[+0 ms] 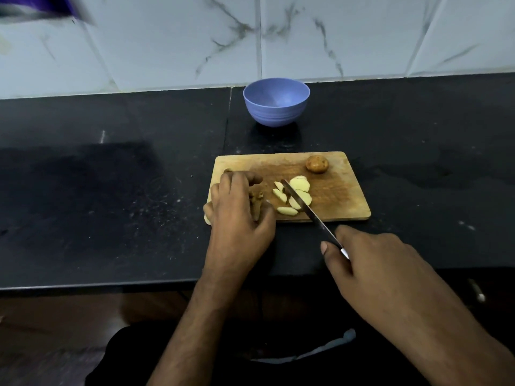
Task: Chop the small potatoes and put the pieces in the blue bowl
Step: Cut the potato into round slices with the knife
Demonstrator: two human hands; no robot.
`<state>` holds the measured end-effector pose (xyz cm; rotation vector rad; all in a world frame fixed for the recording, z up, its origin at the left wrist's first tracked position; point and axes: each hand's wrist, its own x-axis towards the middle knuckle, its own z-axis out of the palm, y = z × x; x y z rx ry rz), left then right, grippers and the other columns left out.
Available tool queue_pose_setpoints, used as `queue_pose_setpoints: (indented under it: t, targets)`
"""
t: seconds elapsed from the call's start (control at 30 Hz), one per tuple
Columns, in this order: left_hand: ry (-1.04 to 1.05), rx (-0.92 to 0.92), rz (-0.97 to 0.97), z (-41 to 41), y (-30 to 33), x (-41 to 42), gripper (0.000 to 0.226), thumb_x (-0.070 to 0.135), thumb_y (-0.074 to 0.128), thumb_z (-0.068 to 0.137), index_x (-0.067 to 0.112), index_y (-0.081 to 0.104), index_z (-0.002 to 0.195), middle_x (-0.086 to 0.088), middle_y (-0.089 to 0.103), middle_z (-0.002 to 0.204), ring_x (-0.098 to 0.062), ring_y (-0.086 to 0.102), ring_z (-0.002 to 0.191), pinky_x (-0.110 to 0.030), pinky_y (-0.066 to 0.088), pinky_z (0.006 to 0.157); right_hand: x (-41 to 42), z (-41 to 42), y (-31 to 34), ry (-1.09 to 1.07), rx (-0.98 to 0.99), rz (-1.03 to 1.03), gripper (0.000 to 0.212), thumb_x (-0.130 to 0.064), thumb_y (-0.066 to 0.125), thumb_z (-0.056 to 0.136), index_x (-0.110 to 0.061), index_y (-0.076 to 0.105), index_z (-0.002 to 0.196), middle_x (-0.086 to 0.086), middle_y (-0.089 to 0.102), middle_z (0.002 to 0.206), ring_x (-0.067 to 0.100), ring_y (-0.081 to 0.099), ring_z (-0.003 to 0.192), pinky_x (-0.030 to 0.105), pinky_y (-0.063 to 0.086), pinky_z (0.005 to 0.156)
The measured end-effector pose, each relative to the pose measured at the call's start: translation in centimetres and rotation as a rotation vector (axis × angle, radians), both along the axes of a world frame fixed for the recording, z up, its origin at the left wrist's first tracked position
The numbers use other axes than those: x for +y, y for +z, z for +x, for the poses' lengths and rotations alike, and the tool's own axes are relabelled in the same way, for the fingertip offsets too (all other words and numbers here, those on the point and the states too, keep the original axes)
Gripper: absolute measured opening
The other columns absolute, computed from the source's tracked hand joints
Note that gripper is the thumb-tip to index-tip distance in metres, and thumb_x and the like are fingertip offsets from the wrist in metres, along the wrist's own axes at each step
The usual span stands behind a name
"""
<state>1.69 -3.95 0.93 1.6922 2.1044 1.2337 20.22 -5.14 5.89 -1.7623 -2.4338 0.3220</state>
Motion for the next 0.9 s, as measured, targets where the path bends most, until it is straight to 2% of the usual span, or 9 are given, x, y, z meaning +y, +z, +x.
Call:
queue_pose_setpoints:
  t: [0.1, 0.2, 0.4, 0.5, 0.57, 0.67, 0.77, 0.9]
  targets:
    - [-0.09, 0.092, -0.015, 0.4, -0.1, 0.0, 0.026, 0.029, 0.069, 0.087, 0.028, 0.051, 0.105, 0.015, 0.054, 0.107, -0.007, 0.049, 0.103, -0.034, 0.028, 0.092, 0.6, 0.4, -0.4, -0.021, 0.014, 0.012, 0.038, -0.053, 0.032, 0.099, -0.03, 0.03, 0.069, -0.007, 0.051, 0.066, 0.005, 0.048, 0.056, 0.022, 0.03, 0.047]
    - [-0.161, 0.174, -0.075, 0.6, -0.1, 0.3, 0.024, 0.032, 0.069, 0.089, 0.032, 0.053, 0.107, 0.019, 0.057, 0.105, -0.003, 0.05, 0.1, -0.032, 0.028, 0.094, 1.0, 0.4, -0.7, -0.023, 0.034, 0.011, 0.038, -0.052, 0.034, 0.099, -0.03, 0.032, 0.069, -0.006, 0.052, 0.064, 0.006, 0.05, 0.055, 0.021, 0.03, 0.046]
    - [-0.138, 0.055, -0.032, 0.5, -0.1, 0.3, 0.026, 0.021, 0.071, 0.09, 0.033, 0.05, 0.099, 0.017, 0.06, 0.093, 0.0, 0.056, 0.09, -0.035, 0.034, 0.097, 0.9, -0.1, -1.0, -0.012, 0.035, -0.007, 0.037, -0.052, 0.035, 0.099, -0.031, 0.031, 0.07, -0.007, 0.052, 0.066, 0.005, 0.05, 0.057, 0.021, 0.031, 0.047]
    - [-0.079, -0.052, 0.05, 0.2, -0.2, 0.1, 0.033, 0.012, 0.074, 0.087, 0.033, 0.05, 0.095, 0.016, 0.062, 0.089, -0.003, 0.062, 0.088, -0.041, 0.049, 0.091, 0.8, -0.4, -0.8, -0.005, 0.039, -0.025, 0.037, -0.053, 0.034, 0.099, -0.03, 0.031, 0.069, -0.007, 0.052, 0.067, 0.006, 0.05, 0.057, 0.022, 0.032, 0.047]
    - [-0.083, -0.137, 0.062, 0.1, -0.3, 0.0, 0.031, 0.007, 0.076, 0.085, 0.028, 0.056, 0.094, 0.014, 0.064, 0.089, -0.004, 0.065, 0.087, -0.029, 0.055, 0.081, 0.7, -0.6, -0.8, 0.004, 0.037, -0.038, 0.036, -0.053, 0.033, 0.099, -0.03, 0.033, 0.072, -0.007, 0.052, 0.069, 0.006, 0.05, 0.059, 0.022, 0.032, 0.048]
    - [-0.08, -0.139, 0.058, -0.2, -0.5, 0.1, 0.022, 0.004, 0.076, 0.084, 0.024, 0.068, 0.088, 0.014, 0.067, 0.086, -0.002, 0.064, 0.085, -0.012, 0.05, 0.072, 0.3, -1.0, -0.7, 0.028, 0.018, -0.061, 0.032, -0.053, 0.032, 0.099, -0.032, 0.036, 0.077, -0.008, 0.052, 0.07, 0.005, 0.051, 0.06, 0.021, 0.033, 0.049]
    - [-0.083, -0.131, 0.049, -0.3, -0.4, 0.2, 0.017, 0.005, 0.076, 0.084, 0.021, 0.074, 0.09, 0.013, 0.068, 0.09, 0.002, 0.064, 0.086, -0.007, 0.047, 0.073, -0.2, -1.3, -0.8, 0.043, -0.006, -0.066, 0.035, -0.053, 0.031, 0.1, -0.031, 0.032, 0.073, -0.008, 0.052, 0.069, 0.005, 0.05, 0.059, 0.019, 0.031, 0.048]
    - [-0.072, -0.15, 0.035, -0.2, -0.4, 0.1, 0.016, 0.006, 0.077, 0.084, 0.02, 0.073, 0.09, 0.013, 0.069, 0.085, 0.001, 0.065, 0.081, -0.008, 0.048, 0.069, -0.6, -1.4, -0.9, 0.075, -0.012, -0.09, 0.024, -0.052, 0.028, 0.101, -0.034, 0.038, 0.089, -0.009, 0.053, 0.072, 0.005, 0.055, 0.063, 0.018, 0.041, 0.053]
